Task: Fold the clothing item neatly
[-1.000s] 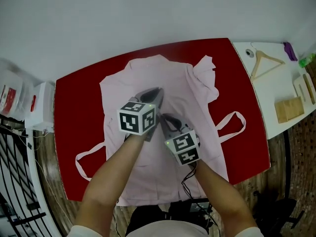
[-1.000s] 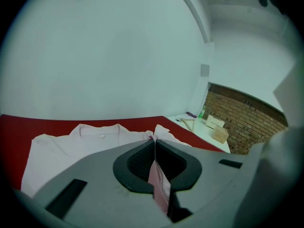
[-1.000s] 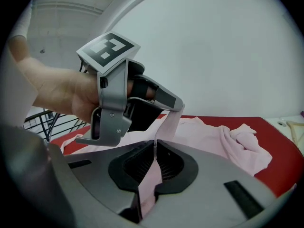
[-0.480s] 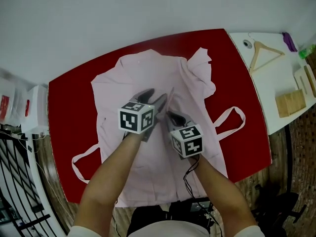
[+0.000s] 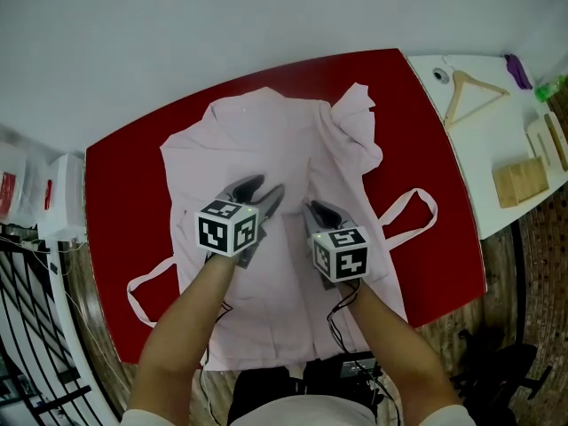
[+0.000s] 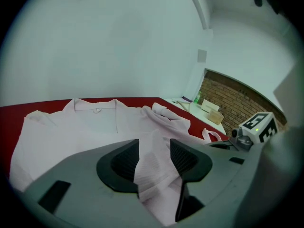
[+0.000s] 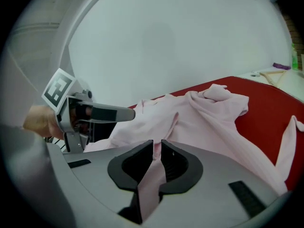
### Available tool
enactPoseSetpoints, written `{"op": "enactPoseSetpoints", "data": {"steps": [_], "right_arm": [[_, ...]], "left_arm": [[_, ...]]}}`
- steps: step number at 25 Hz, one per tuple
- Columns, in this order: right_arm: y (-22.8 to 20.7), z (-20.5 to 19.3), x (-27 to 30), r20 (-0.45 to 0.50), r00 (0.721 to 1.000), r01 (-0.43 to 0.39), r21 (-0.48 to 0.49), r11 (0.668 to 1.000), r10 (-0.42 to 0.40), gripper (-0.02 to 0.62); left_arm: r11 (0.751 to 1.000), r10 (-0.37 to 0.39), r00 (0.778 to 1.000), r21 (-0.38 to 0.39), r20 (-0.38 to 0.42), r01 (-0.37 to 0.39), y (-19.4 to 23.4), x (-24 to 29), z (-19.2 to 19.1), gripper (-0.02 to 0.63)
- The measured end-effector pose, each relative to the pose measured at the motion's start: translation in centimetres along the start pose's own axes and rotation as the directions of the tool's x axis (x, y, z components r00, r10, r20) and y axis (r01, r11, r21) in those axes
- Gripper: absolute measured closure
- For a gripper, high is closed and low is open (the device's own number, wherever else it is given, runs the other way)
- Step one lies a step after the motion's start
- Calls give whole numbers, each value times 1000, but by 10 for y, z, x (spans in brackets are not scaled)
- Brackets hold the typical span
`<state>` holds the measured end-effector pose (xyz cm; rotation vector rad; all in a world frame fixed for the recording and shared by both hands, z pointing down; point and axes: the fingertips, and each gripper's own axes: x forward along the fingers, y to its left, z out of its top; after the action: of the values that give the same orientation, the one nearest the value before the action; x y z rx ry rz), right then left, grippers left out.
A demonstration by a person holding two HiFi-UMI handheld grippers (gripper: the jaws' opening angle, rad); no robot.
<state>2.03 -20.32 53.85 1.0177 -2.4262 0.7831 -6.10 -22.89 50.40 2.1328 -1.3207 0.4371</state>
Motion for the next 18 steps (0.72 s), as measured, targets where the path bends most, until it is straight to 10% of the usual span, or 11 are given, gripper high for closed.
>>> {"op": "enactPoseSetpoints", "data": {"steps": [18], "right_arm": [[-43, 26, -72, -26, 975, 207, -264, 942, -222, 563]], "left_arm": [[967, -246, 969, 74, 33, 243, -41, -67, 9, 600]]}}
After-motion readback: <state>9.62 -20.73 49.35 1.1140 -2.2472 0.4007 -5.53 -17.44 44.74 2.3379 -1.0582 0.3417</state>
